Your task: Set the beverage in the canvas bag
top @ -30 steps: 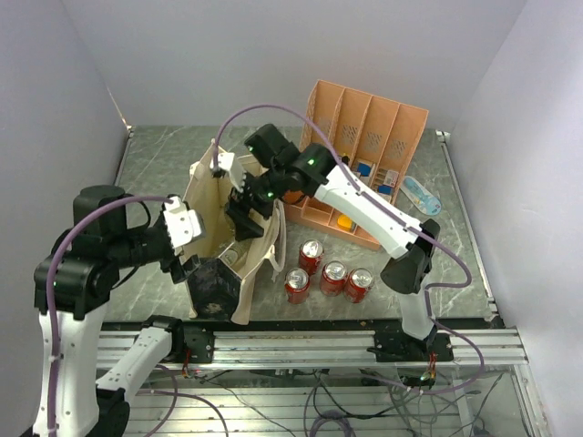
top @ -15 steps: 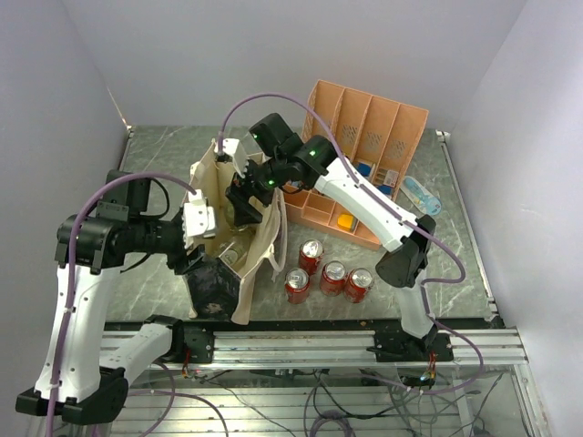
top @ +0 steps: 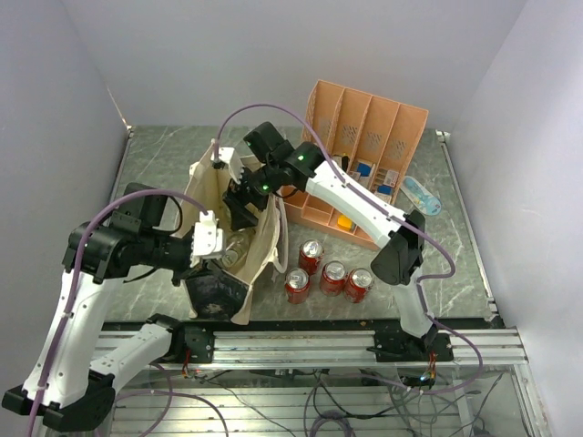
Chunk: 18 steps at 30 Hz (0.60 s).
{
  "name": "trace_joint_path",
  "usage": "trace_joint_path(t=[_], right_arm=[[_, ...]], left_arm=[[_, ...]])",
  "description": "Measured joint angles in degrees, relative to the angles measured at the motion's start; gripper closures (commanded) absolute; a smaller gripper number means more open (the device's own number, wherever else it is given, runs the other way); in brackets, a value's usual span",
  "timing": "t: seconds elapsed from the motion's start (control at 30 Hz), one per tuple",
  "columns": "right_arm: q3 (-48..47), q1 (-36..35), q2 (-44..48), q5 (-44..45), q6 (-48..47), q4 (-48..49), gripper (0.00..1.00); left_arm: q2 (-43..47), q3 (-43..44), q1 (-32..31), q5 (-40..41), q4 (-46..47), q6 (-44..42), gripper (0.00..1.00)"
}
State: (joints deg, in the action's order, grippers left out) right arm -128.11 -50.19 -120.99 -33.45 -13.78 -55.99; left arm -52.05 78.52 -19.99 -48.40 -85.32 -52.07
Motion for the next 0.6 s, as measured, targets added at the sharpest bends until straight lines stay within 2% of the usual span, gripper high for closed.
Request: trace_joint_path(t=[0.27,0.6], right_arm=[[3.17,-0.02,-0.15,-0.24,0.04,0.94,0.21],[9.53,-0.15,-0.66,0.72,0.28,4.87,0.2]], left_arm=[[-1.99,-0.48,-4.33,3.1,1.2,-4.33,0.93],[2.01,-7.1,-9.55,7.82,3.37,-14.1,0.93]])
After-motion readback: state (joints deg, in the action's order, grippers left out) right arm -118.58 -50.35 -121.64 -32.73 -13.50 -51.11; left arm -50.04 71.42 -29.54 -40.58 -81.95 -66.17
